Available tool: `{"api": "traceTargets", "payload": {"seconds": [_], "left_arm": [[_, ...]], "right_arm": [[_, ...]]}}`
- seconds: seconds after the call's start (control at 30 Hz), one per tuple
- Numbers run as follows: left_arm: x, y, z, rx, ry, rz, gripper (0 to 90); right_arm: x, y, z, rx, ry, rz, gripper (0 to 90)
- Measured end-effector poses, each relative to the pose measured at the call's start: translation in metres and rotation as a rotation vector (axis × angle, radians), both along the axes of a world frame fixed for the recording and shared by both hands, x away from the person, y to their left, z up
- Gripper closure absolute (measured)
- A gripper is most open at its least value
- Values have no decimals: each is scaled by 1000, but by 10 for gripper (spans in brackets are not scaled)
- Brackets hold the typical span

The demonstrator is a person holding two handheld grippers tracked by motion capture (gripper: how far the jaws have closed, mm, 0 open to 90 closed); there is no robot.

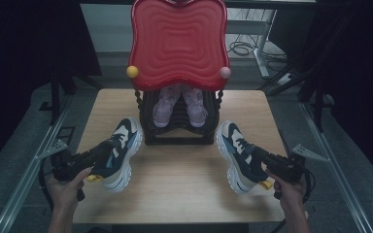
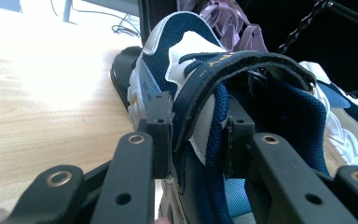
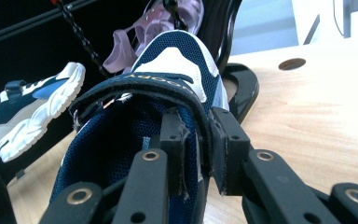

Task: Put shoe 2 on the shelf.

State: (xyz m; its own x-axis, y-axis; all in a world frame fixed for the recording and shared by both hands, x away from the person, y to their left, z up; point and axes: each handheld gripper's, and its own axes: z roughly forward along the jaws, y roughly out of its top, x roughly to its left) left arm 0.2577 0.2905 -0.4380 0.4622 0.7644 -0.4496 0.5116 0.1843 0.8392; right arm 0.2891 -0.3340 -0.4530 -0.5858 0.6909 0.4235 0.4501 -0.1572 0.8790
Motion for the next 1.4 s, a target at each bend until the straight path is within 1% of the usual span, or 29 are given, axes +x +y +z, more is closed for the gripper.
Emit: {"api": "traceTargets", "payload": {"seconds": [0.03, 0.2, 0.23, 0.27, 0.37, 0.4, 0.43, 0.5, 0.57, 0.6, 0.63, 0.67, 0.7, 0.77, 0.8, 0.87, 0.9, 1.03, 1.07, 1.1, 1.13, 1.17, 1.2, 1.23, 1.27, 1.3, 1.33, 1.37, 1.4], "left_arm": [[1, 1, 2, -3, -6, 4, 700], [4, 4, 5, -19, -14, 9, 700], [4, 4, 5, -19, -14, 9, 700], [5, 5, 7, -29, -15, 10, 700], [7, 7, 10, -36, -22, 12, 700], [8, 8, 14, -45, -29, 16, 700], [8, 8, 14, -45, -29, 16, 701], [10, 10, 20, -52, -41, 21, 701], [11, 10, 21, -54, -44, 21, 700], [13, 11, 25, -54, -47, 20, 701], [13, 11, 25, -54, -47, 20, 700], [15, 12, 27, -57, -47, 19, 700], [16, 12, 29, -56, -46, 16, 700], [17, 13, 30, -55, -46, 17, 700], [18, 13, 33, -47, -51, 20, 700], [19, 13, 34, -47, -54, 23, 701], [20, 15, 36, -51, -60, 27, 700], [23, 17, 41, -59, -70, 32, 701], [24, 18, 45, -58, -79, 36, 701], [24, 18, 45, -58, -79, 36, 701], [27, 20, 51, -56, -94, 42, 700], [27, 20, 51, -56, -94, 42, 701], [29, 20, 58, -59, -107, 44, 701], [29, 20, 58, -59, -107, 44, 701], [33, 21, 64, -63, -118, 49, 702], [33, 21, 64, -63, -118, 49, 702], [36, 20, 69, -61, -129, 51, 702], [36, 20, 69, -61, -129, 51, 702], [38, 19, 74, -57, -141, 57, 702]], "right_arm": [[1, -1, 2, 2, -15, -7, 758], [2, -2, 7, 36, -26, -15, 758], [3, -3, 7, 38, -37, -20, 758], [3, -2, 9, 45, -39, -24, 758], [4, -3, 11, 52, -40, -30, 758], [5, -3, 14, 59, -51, -38, 758], [6, -3, 16, 60, -58, -42, 758], [7, -3, 20, 68, -67, -48, 758], [8, -4, 22, 73, -66, -51, 758], [10, -4, 25, 85, -74, -65, 758], [10, -4, 25, 85, -74, -65, 758], [12, -4, 28, 93, -81, -80, 758], [12, -5, 30, 104, -79, -88, 758], [14, -5, 32, 99, -86, -94, 758], [17, -6, 38, 97, -90, -108, 757], [18, -7, 40, 99, -90, -115, 757], [20, -8, 44, 99, -105, -128, 758], [22, -9, 50, 110, -117, -135, 758], [23, -10, 54, 108, -129, -141, 758], [23, -10, 54, 108, -129, -141, 758], [25, -10, 59, 114, -137, -145, 758], [25, -10, 59, 114, -137, -145, 758], [29, -10, 64, 115, -141, -143, 758], [29, -10, 64, 115, -141, -143, 758], [32, -9, 69, 117, -150, -144, 758], [32, -9, 69, 117, -150, -144, 758], [35, -8, 74, 121, -159, -144, 758], [35, -8, 74, 121, -159, -144, 758], [38, -6, 79, 122, -167, -144, 758]]}}
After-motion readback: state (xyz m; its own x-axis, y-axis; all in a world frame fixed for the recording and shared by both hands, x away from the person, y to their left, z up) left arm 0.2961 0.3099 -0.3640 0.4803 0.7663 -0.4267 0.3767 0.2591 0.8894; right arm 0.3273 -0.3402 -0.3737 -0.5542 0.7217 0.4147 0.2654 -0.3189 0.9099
